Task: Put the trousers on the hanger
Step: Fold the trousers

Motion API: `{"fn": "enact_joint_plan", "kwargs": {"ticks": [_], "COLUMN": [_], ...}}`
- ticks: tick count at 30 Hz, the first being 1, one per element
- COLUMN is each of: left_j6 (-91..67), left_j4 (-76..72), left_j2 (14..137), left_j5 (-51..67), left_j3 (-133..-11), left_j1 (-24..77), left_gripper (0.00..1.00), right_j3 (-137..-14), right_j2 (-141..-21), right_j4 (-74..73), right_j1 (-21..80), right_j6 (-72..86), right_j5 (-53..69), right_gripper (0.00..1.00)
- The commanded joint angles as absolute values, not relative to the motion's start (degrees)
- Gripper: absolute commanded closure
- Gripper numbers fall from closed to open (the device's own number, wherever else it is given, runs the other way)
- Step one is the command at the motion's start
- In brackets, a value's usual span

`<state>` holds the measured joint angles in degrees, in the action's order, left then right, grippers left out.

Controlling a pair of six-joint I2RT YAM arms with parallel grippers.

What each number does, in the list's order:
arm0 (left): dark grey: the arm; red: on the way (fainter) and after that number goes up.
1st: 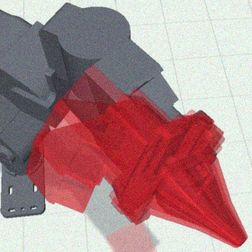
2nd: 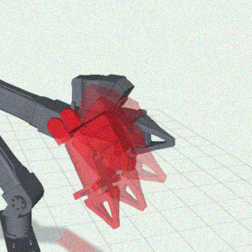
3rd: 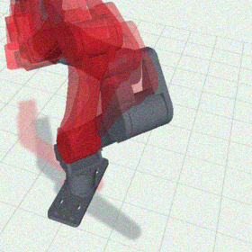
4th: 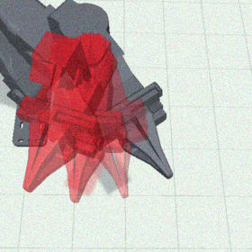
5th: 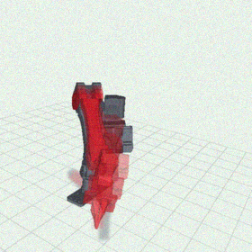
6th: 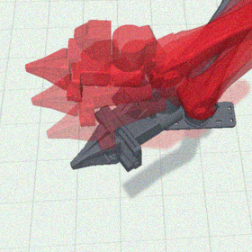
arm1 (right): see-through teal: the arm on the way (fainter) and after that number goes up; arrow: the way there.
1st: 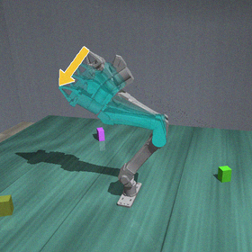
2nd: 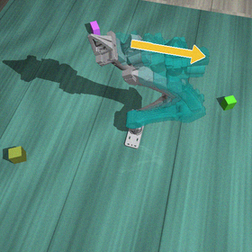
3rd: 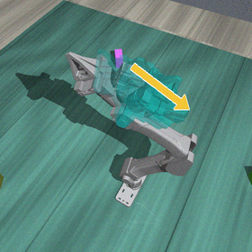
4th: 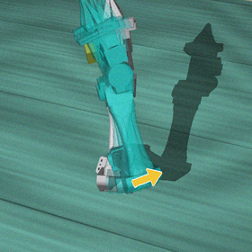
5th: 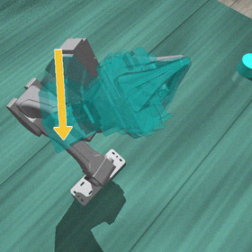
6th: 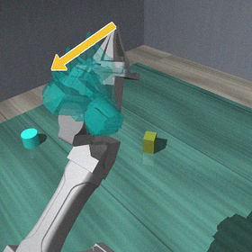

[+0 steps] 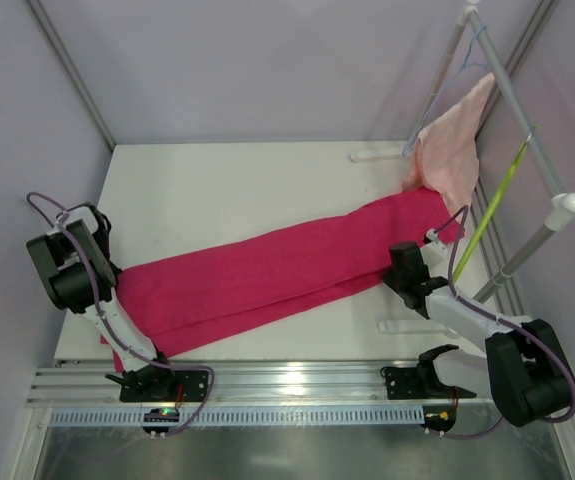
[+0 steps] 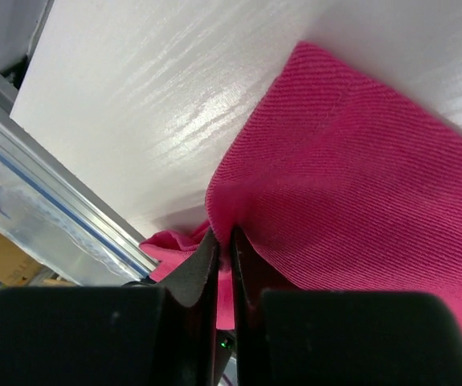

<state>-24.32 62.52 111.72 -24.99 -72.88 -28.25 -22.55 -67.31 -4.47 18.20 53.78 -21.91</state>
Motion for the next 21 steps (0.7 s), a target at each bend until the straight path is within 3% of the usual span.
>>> {"fn": "enact_joint_plan", "kwargs": {"ticks": [1, 3, 12, 13, 17, 21], "left_j6": [-26.98, -27.07, -26.28, -26.45, -26.54, -25.75], "left_j4": [64.24, 65.56, 68.91, 68.65, 66.72, 64.43], "left_j2": [108.54, 108.37, 106.08, 105.82, 104.50, 104.50], "left_j5": [-21.62, -20.92, -21.01, -20.92, -23.02, -18.65], "left_j3": [-73.65, -73.83, -71.11, -70.67, -68.30, -66.97], "left_j1": [-28.65, -28.57, -28.65, -28.65, -28.91, -29.71], "left_gripper": [0.95, 0.99, 0.98, 0.96, 0.58, 0.55], "right_j3": [-24.96, -25.49, -30.66, -31.98, -39.96, -44.03], "right_j2": [-63.29, -62.41, -63.54, -64.33, -67.74, -73.72], "right_j4": [-5.62, -7.63, -7.29, -8.60, -13.26, -11.70], "right_j1": [18.19, 18.19, 23.98, 25.56, 34.79, 39.45], "right_j6": [47.12, 45.89, 28.49, 27.95, 27.07, 25.93], "right_j5": [-19.78, -18.81, -0.80, -0.79, -1.93, 2.19], "right_gripper": [0.71, 0.66, 0.57, 0.57, 0.54, 0.53]}}
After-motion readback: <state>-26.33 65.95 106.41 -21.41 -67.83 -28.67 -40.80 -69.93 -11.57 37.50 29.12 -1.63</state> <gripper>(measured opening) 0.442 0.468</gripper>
